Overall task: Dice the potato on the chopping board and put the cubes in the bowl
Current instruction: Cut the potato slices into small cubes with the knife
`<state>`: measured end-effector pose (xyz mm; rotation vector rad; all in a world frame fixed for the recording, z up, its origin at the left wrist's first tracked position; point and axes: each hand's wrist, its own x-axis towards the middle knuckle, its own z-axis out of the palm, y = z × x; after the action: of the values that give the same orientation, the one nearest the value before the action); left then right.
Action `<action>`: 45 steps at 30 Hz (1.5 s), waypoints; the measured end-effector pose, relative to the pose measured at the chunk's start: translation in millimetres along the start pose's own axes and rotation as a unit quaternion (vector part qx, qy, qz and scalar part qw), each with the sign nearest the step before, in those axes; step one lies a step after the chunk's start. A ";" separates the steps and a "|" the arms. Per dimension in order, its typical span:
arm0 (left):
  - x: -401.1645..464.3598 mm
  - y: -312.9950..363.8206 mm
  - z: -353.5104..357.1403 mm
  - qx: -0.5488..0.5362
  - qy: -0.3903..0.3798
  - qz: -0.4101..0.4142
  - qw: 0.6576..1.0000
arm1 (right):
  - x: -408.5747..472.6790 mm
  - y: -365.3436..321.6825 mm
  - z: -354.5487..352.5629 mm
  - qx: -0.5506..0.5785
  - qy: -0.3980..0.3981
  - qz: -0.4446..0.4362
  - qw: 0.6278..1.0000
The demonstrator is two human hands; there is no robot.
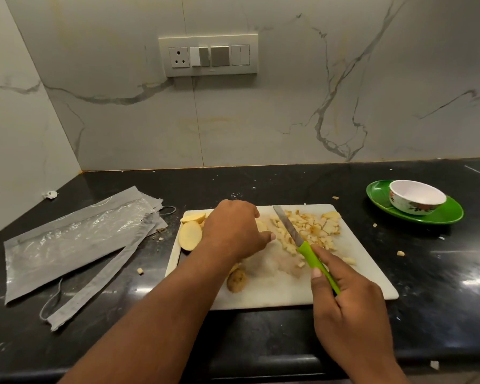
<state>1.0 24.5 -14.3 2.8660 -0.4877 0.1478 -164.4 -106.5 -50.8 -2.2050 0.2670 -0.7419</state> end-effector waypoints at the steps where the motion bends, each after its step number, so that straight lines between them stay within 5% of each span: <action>1: 3.0 2.5 1.7 0.011 -0.012 0.000 1.000 | 0.4 1.3 -0.4 0.015 0.000 0.003 1.000; 15: 7.2 -4.7 -8.9 -0.087 -0.123 0.121 0.981 | 0.6 5.1 -3.3 0.045 -0.011 0.002 0.999; 21: -1.8 -26.0 -22.3 -0.067 -0.084 0.103 0.989 | -0.2 0.8 -4.3 0.029 -0.017 0.008 0.999; 29: -6.3 -19.6 -24.2 0.026 -0.115 0.047 0.992 | -3.2 -13.0 -6.1 -0.137 -0.089 -0.010 0.987; 36: -8.3 -25.0 -28.5 -0.073 -0.136 0.068 0.986 | 4.9 -21.4 1.9 -0.245 -0.133 -0.018 0.960; 42: -3.2 -35.6 -30.3 -0.071 0.010 0.046 0.996 | -0.8 -18.4 3.3 -0.234 -0.125 -0.021 0.964; 45: 4.1 -39.9 -25.3 -0.001 -0.006 -0.004 1.000 | -0.5 -17.3 5.2 -0.235 -0.119 -0.021 0.964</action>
<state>16.8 66.0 2.5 2.8679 -0.4798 0.1281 -162.5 -91.4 -41.0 -2.7304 0.2969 -0.4574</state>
